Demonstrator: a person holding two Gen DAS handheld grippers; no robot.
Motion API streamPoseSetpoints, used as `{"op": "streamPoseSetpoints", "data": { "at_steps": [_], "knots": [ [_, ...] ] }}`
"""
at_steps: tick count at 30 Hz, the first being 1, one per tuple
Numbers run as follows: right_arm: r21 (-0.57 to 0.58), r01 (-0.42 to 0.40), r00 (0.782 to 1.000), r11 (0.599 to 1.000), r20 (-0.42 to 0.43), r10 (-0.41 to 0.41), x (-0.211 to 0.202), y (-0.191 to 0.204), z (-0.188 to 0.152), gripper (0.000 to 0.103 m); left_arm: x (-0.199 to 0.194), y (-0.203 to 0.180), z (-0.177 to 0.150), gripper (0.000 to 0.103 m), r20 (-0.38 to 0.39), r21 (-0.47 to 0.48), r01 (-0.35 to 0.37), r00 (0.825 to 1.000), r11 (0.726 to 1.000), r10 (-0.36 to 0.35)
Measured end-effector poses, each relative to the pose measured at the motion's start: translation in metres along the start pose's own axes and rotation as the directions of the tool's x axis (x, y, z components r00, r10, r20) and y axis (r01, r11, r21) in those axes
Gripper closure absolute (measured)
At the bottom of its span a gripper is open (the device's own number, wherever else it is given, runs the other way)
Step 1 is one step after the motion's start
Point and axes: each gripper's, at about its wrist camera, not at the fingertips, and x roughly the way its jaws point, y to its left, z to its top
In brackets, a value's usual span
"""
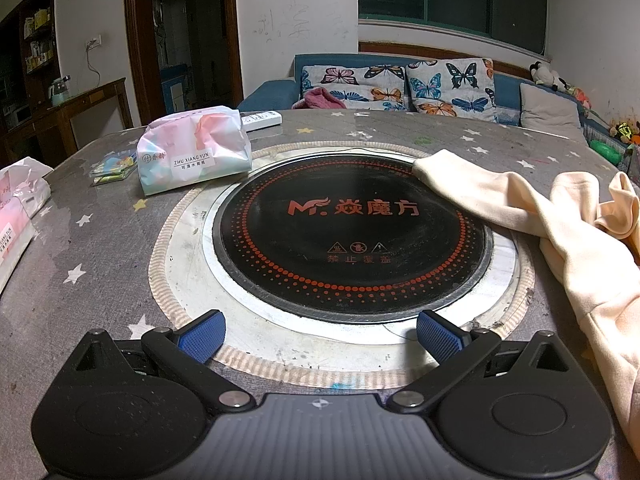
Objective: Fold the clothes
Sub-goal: 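Move both grippers toward the crumpled cream sweatshirt on the table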
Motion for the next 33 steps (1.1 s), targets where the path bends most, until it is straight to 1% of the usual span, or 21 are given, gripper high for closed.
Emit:
{"op": "streamPoseSetpoints", "data": {
  "at_steps": [4, 7, 8, 10, 12, 16, 20, 23, 26, 28, 33],
  "knots": [
    [-0.008, 0.007, 1.000, 1.000, 0.000, -0.007, 0.001, 0.000, 0.000, 0.000, -0.003, 0.000, -0.001, 0.000, 0.013, 0.000, -0.004, 1.000, 1.000, 0.004],
    [-0.012, -0.005, 1.000, 1.000, -0.004, 0.005, 0.000, -0.001, 0.000, 0.000, -0.005, 0.000, -0.001, 0.000, 0.000, -0.004, -0.010, 1.000, 1.000, 0.010],
    [-0.014, -0.009, 1.000, 1.000, -0.004, 0.009, -0.001, -0.001, -0.001, 0.000, -0.003, 0.000, 0.002, 0.000, -0.017, -0.003, -0.012, 1.000, 1.000, 0.012],
    [-0.015, -0.005, 1.000, 1.000, -0.006, 0.005, -0.007, -0.004, -0.004, 0.000, -0.003, -0.002, 0.003, 0.000, -0.035, -0.007, -0.020, 0.999, 1.000, 0.019],
    [-0.016, -0.003, 1.000, 1.000, -0.006, 0.003, -0.014, -0.005, -0.006, 0.000, -0.008, -0.004, 0.003, 0.000, -0.031, -0.007, -0.020, 0.999, 1.000, 0.020],
    [-0.045, 0.010, 0.999, 0.999, 0.035, -0.008, -0.033, -0.009, -0.014, 0.000, -0.019, -0.008, 0.004, 0.000, -0.021, 0.001, -0.016, 1.000, 1.000, 0.016],
    [-0.073, -0.015, 0.996, 0.997, 0.081, 0.021, -0.063, -0.009, -0.021, 0.000, -0.033, -0.014, 0.004, 0.000, -0.006, 0.004, 0.003, 1.000, 1.000, -0.003],
    [-0.088, -0.055, 0.989, 0.995, 0.130, 0.066, -0.087, -0.007, -0.027, 0.000, -0.043, -0.020, 0.002, 0.000, -0.005, 0.011, 0.022, 1.000, 1.000, -0.022],
    [-0.075, -0.098, 0.981, 0.992, 0.162, 0.109, -0.110, -0.005, -0.034, 0.000, -0.050, -0.027, -0.001, 0.000, -0.011, 0.022, 0.042, 0.999, 0.999, -0.042],
    [-0.071, -0.128, 0.976, 0.989, 0.167, 0.138, -0.121, -0.002, -0.039, 0.000, -0.055, -0.031, -0.003, 0.000, -0.012, 0.025, 0.056, 0.998, 0.998, -0.056],
    [-0.123, -0.172, 0.971, 0.977, 0.146, 0.189, -0.143, 0.012, -0.053, 0.000, -0.067, -0.042, -0.007, 0.000, -0.018, 0.035, 0.088, 0.996, 0.996, -0.087]
  ]
}}
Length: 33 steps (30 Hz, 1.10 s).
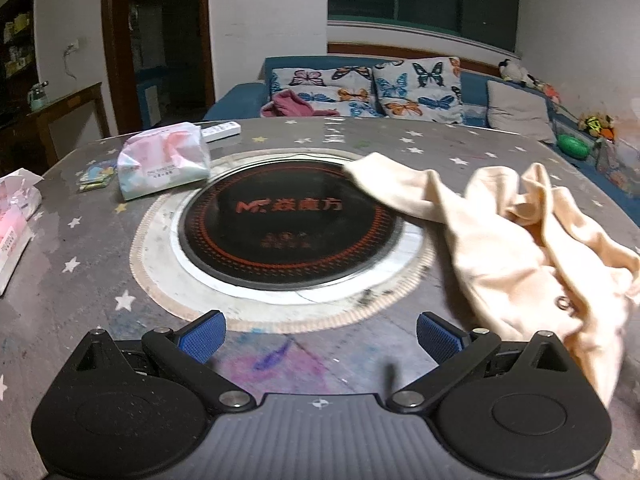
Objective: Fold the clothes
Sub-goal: 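Move both grippers toward the crumpled cream sweatshirt on the table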
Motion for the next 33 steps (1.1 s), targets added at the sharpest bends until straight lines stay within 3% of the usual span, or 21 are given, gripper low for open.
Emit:
{"op": "streamPoseSetpoints", "data": {
  "at_steps": [12, 33],
  "knots": [
    [-0.054, -0.113, 0.994, 0.992, -0.020, 0.112, -0.030, 0.035, -0.019, 0.000, -0.022, -0.026, -0.005, 0.000, 0.007, 0.055, 0.047, 0.999, 0.997, -0.048],
    [-0.085, -0.112, 0.994, 0.990, 0.007, 0.113, -0.060, 0.044, -0.033, 0.000, -0.039, -0.058, -0.011, 0.000, 0.001, 0.125, 0.093, 0.996, 0.988, -0.093]
  ]
}}
